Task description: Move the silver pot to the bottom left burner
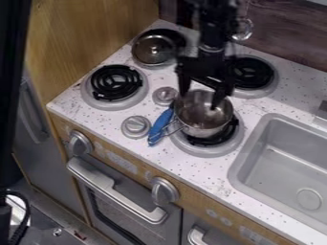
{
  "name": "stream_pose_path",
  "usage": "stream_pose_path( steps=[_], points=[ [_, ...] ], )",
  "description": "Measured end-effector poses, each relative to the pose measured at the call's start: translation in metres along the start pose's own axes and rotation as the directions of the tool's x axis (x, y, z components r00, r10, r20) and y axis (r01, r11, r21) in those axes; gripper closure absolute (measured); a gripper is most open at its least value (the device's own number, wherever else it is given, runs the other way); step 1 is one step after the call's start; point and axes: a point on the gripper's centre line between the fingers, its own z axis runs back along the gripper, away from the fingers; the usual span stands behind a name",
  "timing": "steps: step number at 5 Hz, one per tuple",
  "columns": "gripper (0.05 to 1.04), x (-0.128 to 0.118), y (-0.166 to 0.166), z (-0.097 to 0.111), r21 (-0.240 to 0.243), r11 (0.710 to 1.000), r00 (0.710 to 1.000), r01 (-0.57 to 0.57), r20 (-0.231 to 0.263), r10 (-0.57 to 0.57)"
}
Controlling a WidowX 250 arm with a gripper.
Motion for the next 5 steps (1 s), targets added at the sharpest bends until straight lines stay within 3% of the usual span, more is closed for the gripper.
stream_pose_path(
  steps=[1, 3, 4, 5],
  points=[
    [0.085, -0.011, -0.02, -0.021, -0.052, 0.999, 0.999, -0.012, -0.037, 0.01],
    [0.084, -0.021, -0.041, -0.034, -0.062, 0.998, 0.996, 0.022, -0.079, -0.027],
    [0.084, -0.022, -0.033, -0.034, -0.049, 0.999, 0.997, 0.004, -0.078, -0.008],
    [0.084, -0.014, -0.021, -0.017, -0.054, 0.998, 0.999, -0.029, -0.026, 0.027]
  ],
)
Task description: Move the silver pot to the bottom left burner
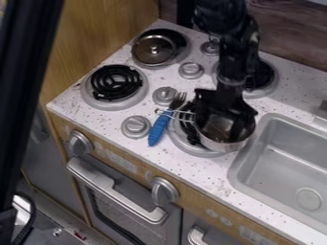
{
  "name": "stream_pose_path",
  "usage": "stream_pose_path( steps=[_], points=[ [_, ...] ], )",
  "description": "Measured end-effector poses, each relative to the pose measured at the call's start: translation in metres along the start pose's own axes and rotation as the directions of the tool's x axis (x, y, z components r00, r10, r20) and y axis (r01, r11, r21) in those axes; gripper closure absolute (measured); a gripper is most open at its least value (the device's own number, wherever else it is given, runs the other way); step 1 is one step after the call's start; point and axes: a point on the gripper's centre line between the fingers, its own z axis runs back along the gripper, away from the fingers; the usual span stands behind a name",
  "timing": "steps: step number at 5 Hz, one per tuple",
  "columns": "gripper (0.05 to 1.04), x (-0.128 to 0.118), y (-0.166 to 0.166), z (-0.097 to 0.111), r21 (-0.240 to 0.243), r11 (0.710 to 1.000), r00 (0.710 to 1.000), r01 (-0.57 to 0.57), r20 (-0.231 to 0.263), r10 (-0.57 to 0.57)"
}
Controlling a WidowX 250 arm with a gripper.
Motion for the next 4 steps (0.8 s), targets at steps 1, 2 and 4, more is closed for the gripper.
stream_pose_path(
  steps=[1, 2, 4],
  points=[
    [0.085, 0.005, 0.013, 0.02, -0.002, 0.999, 0.998, -0.032, 0.05, 0.032],
    [0.084, 0.012, 0.007, 0.041, -0.007, 1.0, 0.994, -0.016, 0.108, 0.017],
    [0.084, -0.006, -0.04, 0.036, -0.03, 0.996, 0.993, 0.085, 0.081, -0.082]
  ],
)
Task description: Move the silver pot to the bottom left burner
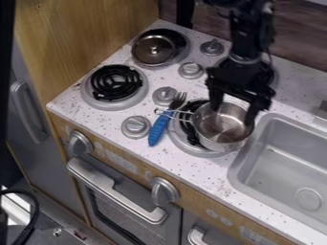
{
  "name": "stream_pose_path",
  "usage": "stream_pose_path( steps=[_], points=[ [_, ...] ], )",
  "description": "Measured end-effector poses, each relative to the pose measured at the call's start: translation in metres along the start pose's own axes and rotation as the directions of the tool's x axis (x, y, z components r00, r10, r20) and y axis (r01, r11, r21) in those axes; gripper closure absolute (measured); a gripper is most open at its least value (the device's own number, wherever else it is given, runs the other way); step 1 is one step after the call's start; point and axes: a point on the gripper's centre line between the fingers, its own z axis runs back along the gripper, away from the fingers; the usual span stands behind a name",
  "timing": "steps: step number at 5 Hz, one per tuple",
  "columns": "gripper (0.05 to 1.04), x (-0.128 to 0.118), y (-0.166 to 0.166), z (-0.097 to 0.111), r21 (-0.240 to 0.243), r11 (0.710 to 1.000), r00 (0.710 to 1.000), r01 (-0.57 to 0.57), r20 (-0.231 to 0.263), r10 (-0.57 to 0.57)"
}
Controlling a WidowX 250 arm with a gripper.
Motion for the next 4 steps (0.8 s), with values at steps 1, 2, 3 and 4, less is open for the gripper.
stream_pose_path(
  steps=[1, 2, 3, 4],
  points=[
    [0.084, -0.002, -0.013, -0.001, -0.012, 1.0, 1.0, 0.014, -0.004, -0.015],
    [0.084, -0.01, -0.022, -0.019, -0.008, 0.999, 0.998, 0.031, -0.058, -0.032],
    [0.084, -0.01, -0.02, -0.042, -0.021, 1.0, 0.994, 0.008, -0.113, -0.01],
    [0.117, -0.015, -0.015, -0.061, -0.022, 1.0, 0.988, 0.009, -0.152, -0.012]
  ],
)
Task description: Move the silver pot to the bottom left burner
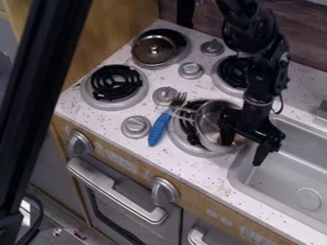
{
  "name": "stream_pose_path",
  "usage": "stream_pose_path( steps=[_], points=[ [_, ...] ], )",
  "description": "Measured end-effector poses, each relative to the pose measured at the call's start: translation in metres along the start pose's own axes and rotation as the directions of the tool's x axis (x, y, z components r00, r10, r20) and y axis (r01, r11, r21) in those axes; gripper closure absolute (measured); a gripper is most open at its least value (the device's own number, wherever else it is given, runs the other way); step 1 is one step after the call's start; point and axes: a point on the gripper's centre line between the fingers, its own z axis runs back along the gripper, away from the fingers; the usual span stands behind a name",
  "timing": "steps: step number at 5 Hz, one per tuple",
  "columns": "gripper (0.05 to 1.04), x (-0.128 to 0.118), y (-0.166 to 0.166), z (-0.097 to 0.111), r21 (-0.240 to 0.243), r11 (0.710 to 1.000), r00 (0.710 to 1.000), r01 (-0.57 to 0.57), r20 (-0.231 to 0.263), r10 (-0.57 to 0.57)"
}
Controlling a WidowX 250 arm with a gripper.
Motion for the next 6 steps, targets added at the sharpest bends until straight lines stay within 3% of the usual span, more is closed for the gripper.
stream_pose_path(
  steps=[2, 3, 4, 5, 6],
  points=[
    [0.683, -0.002, 0.007, -0.001, 0.037, 0.999, 1.0, 0.004, 0.002, -0.004],
    [0.884, -0.004, 0.009, 0.006, 0.046, 0.999, 1.0, 0.002, 0.019, -0.002],
    [0.978, -0.002, 0.012, 0.014, 0.053, 0.999, 0.999, 0.001, 0.044, -0.003],
    [0.999, -0.001, 0.019, 0.016, 0.069, 0.998, 0.999, -0.009, 0.053, 0.006],
    [1.01, 0.0, 0.047, 0.045, 0.061, 0.989, 0.984, -0.136, 0.122, 0.128]
  ],
)
